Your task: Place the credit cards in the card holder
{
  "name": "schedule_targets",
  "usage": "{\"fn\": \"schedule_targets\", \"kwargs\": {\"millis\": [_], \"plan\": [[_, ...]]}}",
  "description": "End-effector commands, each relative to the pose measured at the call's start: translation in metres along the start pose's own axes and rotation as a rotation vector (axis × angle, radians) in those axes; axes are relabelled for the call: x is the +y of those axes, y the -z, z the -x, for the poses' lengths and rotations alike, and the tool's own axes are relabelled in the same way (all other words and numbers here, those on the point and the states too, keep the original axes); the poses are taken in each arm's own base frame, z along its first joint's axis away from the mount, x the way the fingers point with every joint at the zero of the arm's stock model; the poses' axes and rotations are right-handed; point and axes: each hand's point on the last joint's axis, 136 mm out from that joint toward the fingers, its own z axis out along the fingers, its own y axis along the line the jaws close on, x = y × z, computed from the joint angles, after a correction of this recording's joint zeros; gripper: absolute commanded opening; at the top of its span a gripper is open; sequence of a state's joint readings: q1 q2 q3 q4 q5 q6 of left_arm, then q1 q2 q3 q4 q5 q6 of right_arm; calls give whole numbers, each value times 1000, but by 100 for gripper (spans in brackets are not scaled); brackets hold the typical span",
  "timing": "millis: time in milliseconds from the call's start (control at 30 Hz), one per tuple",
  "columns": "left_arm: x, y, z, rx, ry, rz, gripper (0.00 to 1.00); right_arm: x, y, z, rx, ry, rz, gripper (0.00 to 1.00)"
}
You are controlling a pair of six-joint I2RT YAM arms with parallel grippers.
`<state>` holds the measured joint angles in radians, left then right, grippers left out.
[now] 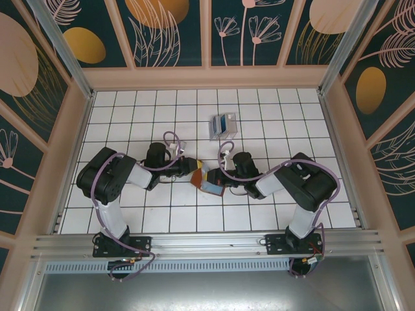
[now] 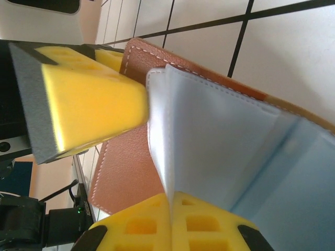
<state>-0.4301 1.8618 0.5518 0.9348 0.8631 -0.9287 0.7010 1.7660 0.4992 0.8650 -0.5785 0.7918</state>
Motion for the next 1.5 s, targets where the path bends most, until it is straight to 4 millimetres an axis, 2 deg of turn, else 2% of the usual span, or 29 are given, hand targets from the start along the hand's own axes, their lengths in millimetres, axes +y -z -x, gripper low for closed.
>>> {"fn": "schedule_targets", "kwargs": {"millis": [0,200,433,567,867,1033,1133,1267,1367,1467], "plan": [[-2,-3,4,4,-14,-18,13,16,-3,8,-5,40,62,5],[-5,-4,7,-2,-23,-24,0,16,-3,9,-6,40,56,6],[-2,-3,6,-6,-23,-11,0,5,2,12,-33,27,-13,21],[5,-2,4,-9,-15,22,0,-1,7,15,-46,26,-60,26],[9,-2,4,-13,-10,40,0,-10,18,22,-71,40,-169,38],[12,-2,3,-9,-5,48,0,0,27,30,-95,48,-186,41],[10,-2,4,-10,-9,46,0,8,35,43,-124,76,-235,42],[10,-2,7,-22,-10,47,0,12,43,68,-155,197,-442,43],[8,-1,7,-30,-6,40,0,18,40,77,-140,228,-509,43],[8,-1,7,-34,-6,41,0,20,28,71,-105,219,-526,48]]}}
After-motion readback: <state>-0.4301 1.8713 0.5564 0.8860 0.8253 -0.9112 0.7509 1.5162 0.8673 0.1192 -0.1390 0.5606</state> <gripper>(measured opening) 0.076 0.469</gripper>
